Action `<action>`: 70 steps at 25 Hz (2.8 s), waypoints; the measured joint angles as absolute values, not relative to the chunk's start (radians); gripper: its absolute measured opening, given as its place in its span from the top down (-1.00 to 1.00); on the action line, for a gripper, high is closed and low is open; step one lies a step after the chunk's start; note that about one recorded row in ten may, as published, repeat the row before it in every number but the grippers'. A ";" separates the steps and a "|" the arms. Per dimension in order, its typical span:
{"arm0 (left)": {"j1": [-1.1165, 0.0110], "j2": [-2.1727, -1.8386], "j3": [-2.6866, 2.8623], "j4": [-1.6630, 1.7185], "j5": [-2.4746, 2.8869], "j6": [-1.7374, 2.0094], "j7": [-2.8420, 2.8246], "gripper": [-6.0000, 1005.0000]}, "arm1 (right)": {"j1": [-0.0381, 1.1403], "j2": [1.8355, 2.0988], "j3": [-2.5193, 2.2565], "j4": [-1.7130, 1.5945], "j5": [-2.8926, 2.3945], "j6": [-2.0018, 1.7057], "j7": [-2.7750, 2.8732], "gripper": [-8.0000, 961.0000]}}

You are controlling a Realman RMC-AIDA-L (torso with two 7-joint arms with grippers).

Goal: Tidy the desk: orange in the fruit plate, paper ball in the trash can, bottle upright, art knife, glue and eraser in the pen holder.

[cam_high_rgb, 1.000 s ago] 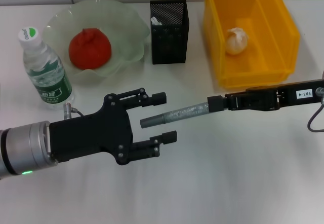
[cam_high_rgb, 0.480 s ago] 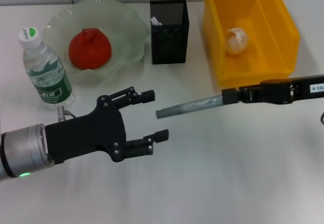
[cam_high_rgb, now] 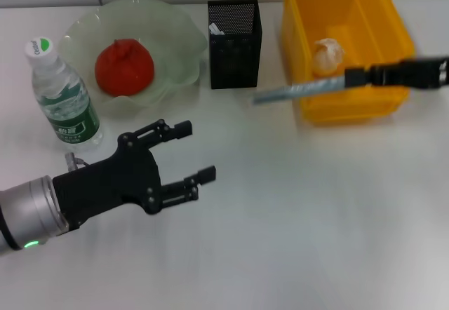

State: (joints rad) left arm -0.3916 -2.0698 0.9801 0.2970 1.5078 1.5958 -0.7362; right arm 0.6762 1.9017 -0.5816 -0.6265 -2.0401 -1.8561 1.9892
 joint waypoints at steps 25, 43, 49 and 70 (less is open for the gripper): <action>-0.398 -2.074 0.899 0.201 1.479 1.470 -0.747 -0.58 | 0.968 1.900 -0.796 -0.842 -2.301 -1.476 2.213 0.67; -0.399 -2.077 0.899 0.194 1.478 1.494 -0.747 -0.58 | 1.154 1.984 -1.001 -0.733 -2.554 -1.283 2.352 0.68; -0.391 -2.077 0.899 0.193 1.471 1.507 -0.739 -0.58 | 1.183 2.029 -1.002 -0.743 -2.630 -1.250 2.369 0.67; -0.397 -2.070 0.910 0.204 1.478 1.546 -0.747 -0.58 | 0.616 2.071 -0.991 -1.093 -1.777 -1.256 1.808 -0.50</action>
State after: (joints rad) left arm -0.3969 -2.0697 0.9105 0.2041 1.4776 1.5462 -0.7475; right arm 0.6156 2.0710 -0.9911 -1.0927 -1.7766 -1.2563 1.8083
